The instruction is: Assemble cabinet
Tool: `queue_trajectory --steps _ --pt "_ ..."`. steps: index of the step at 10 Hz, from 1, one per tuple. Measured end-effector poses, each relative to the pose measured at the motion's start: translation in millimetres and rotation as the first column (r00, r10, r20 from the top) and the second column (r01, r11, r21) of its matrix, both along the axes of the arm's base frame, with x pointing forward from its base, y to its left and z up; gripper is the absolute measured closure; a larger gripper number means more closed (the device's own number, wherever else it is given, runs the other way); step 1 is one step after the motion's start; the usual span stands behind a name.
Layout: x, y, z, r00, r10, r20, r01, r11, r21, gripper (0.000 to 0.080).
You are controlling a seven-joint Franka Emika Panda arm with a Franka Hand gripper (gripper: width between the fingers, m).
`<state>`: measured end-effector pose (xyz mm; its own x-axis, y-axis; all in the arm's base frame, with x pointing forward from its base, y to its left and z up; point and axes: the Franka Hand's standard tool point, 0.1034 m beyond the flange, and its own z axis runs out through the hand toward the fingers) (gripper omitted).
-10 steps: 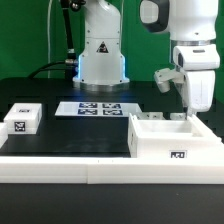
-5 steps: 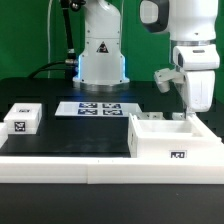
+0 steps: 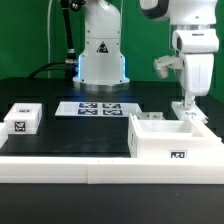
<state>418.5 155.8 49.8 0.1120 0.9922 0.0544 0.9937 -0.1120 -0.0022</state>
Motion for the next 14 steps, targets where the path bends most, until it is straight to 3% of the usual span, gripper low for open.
queue_trajectory --steps 1,4,8,14 --pt "4.6 -13.9 9.3 1.000 0.010 0.002 -0.010 1.000 -0.013 0.0732" --pt "15.2 -52.7 13.7 1.000 0.015 0.007 -0.015 1.000 -0.022 0.0731" --pt "15.7 -54.3 13.0 1.000 -0.013 0.008 0.013 1.000 -0.020 0.0731" --pt "30.7 -44.2 13.0 1.000 -0.016 0.019 0.016 1.000 -0.009 0.0731"
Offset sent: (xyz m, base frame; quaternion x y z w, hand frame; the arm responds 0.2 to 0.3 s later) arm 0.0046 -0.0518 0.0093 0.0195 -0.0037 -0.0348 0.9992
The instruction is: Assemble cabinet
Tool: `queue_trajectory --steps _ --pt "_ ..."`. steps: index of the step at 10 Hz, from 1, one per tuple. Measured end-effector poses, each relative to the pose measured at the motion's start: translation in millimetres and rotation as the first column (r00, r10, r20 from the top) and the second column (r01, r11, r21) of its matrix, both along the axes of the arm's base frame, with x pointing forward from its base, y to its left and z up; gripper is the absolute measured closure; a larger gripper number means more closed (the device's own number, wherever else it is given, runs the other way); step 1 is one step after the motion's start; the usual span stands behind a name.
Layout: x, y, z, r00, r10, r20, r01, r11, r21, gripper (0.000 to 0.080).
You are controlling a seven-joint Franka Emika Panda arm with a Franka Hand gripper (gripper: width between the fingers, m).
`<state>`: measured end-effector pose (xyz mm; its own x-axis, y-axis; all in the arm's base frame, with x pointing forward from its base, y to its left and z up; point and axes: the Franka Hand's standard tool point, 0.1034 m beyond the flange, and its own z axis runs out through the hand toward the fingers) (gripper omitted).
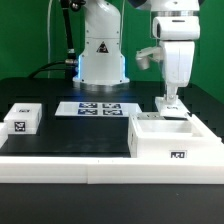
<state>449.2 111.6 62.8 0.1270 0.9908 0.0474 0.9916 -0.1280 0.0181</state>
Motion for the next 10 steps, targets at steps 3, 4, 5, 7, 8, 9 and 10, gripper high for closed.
queue_trajectory --steps 3,4,5,7,8,9,10 --pt "0.2 -0.6 -1.8 1.000 -0.002 -0.001 0.002 1.000 0.001 0.0731" --pt "1.6 -0.2 -1.6 1.000 -0.002 0.000 0.002 1.000 0.002 0.0731" --pt "1.7 -0.5 -1.8 1.000 -0.002 -0.006 0.002 1.000 0.000 0.0731" --pt "5.2 -0.4 -3.6 1.000 -0.005 -0.015 0.005 1.000 -0.001 0.0731" --pt "6.6 0.0 -3.6 1.000 -0.005 -0.013 0.005 1.000 0.000 0.0731" --pt "6.5 0.7 -3.6 1.000 -0.008 -0.014 0.008 1.000 0.000 0.0731" --pt "6.3 2.3 -3.5 1.000 -0.014 -0.014 0.014 1.000 0.001 0.0731"
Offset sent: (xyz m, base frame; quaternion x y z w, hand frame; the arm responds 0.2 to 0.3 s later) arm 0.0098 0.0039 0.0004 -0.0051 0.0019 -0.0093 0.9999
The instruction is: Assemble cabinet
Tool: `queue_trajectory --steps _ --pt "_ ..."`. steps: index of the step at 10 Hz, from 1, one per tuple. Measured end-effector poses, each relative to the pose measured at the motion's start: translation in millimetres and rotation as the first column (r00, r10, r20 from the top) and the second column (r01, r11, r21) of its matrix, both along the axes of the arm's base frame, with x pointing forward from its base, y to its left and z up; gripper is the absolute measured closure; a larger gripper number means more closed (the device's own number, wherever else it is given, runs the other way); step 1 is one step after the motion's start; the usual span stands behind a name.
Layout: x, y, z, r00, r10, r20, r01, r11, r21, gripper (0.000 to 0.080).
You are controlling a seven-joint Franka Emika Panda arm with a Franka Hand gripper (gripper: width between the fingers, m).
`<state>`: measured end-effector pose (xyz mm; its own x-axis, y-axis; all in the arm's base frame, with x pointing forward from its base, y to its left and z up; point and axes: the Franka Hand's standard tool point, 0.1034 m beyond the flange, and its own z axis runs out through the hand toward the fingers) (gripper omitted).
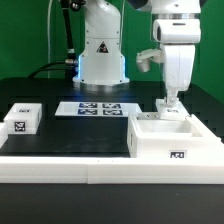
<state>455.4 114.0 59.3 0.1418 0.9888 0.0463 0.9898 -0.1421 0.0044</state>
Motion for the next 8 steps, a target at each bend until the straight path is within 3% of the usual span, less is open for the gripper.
queue_trajectory --steps 5,8 --pt "0.2 -1.2 -0.6 1.000 -0.004 0.000 0.004 1.000 0.000 0.0731" --pt "21.8 0.8 -0.9 1.000 -0.003 0.012 0.003 1.000 0.010 0.0731"
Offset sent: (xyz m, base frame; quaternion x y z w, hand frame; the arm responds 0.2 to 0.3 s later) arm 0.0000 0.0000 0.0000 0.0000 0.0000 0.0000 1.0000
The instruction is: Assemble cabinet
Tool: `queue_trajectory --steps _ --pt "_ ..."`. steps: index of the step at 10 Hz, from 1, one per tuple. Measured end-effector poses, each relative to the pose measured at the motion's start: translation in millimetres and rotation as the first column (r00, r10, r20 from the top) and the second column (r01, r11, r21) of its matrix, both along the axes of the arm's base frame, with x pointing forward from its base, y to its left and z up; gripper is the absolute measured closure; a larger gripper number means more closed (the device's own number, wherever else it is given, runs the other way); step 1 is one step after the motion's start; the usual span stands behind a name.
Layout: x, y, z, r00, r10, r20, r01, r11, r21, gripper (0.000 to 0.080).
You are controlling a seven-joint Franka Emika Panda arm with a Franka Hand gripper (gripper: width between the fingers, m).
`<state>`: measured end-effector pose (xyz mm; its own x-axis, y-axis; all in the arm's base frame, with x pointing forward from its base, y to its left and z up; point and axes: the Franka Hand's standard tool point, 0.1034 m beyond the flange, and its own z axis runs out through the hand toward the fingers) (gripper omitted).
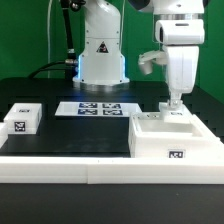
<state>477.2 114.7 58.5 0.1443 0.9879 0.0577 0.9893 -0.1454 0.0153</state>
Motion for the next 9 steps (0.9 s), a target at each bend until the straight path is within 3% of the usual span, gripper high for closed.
queue_trajectory --steps 7,9 --pt "8.9 -1.7 0.7 1.000 0.026 0.009 -0.026 1.000 0.003 0.0731" --pt "30.9 -2.6 2.1 0.999 0.037 0.021 -0.038 0.999 0.008 0.0731"
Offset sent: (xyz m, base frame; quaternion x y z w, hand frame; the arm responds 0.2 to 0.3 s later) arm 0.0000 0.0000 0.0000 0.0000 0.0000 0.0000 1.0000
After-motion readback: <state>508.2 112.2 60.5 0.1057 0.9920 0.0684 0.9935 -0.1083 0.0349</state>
